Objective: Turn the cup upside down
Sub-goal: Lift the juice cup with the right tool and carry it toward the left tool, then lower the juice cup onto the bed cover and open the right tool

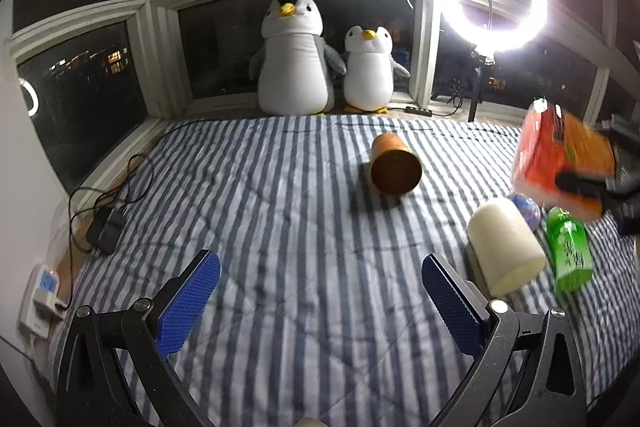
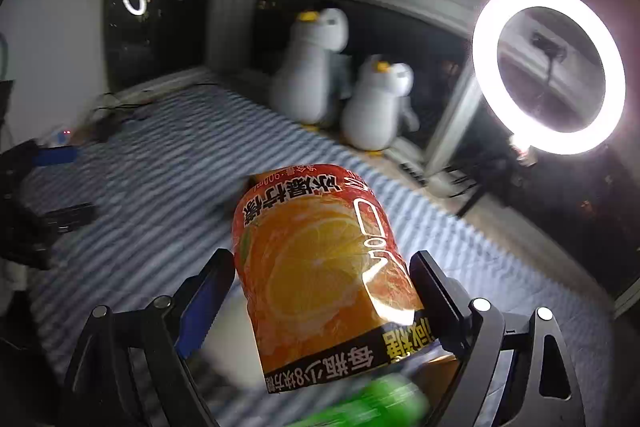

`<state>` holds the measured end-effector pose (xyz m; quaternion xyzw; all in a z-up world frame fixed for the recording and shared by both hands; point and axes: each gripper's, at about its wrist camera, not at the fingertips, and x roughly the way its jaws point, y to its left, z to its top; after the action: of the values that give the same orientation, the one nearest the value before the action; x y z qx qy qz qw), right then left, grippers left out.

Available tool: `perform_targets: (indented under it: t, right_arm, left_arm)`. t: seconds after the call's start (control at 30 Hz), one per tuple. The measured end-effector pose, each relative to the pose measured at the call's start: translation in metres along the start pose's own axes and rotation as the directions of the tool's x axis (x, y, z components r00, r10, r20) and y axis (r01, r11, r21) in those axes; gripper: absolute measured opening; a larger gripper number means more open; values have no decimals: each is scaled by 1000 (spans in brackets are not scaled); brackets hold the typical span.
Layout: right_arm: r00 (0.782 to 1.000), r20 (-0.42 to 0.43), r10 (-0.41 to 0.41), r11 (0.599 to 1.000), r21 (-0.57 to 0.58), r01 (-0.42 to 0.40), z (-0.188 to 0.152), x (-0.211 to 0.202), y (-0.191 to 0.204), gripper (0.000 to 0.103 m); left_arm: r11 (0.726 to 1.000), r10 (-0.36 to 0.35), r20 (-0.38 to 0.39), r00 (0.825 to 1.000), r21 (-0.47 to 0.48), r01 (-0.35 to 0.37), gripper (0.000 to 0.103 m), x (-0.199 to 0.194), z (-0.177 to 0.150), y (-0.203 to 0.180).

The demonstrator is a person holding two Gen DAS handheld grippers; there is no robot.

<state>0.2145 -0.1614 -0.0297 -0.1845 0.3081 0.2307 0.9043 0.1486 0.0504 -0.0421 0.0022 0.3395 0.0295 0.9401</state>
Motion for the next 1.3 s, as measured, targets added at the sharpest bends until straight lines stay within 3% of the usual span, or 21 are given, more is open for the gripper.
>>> perform_targets:
  t: [0.1, 0.3, 0.5, 0.63, 0.87, 1.3]
  right_arm:
    - [1000, -12, 26, 999, 33, -26, -14, -9, 31, 86]
    - [993, -83, 81, 975, 214, -62, -60, -14, 81, 86]
    - [982, -152, 111, 919, 393, -43, -91, 8, 102, 86]
    - [981, -178, 75, 908, 419, 7, -100, 14, 116, 86]
    - [984, -158, 82, 897, 442, -4, -106, 8, 118, 87]
    - [995, -40, 94, 878, 474, -64, -118, -47, 94, 87]
  left_arm:
    - [1000, 10, 15, 1000, -2, -10, 102, -12, -10, 12]
    - [1000, -12, 16, 1000, -29, 13, 102, -26, -27, 27]
    - [996, -53, -26, 998, -72, 51, 102, -25, -39, 29]
    - [994, -74, -55, 996, -87, 69, 102, -26, -42, 28]
    - [986, -116, -78, 990, -128, 105, 102, -31, -44, 21]
    - [964, -209, -131, 969, -198, 181, 102, -35, -50, -7]
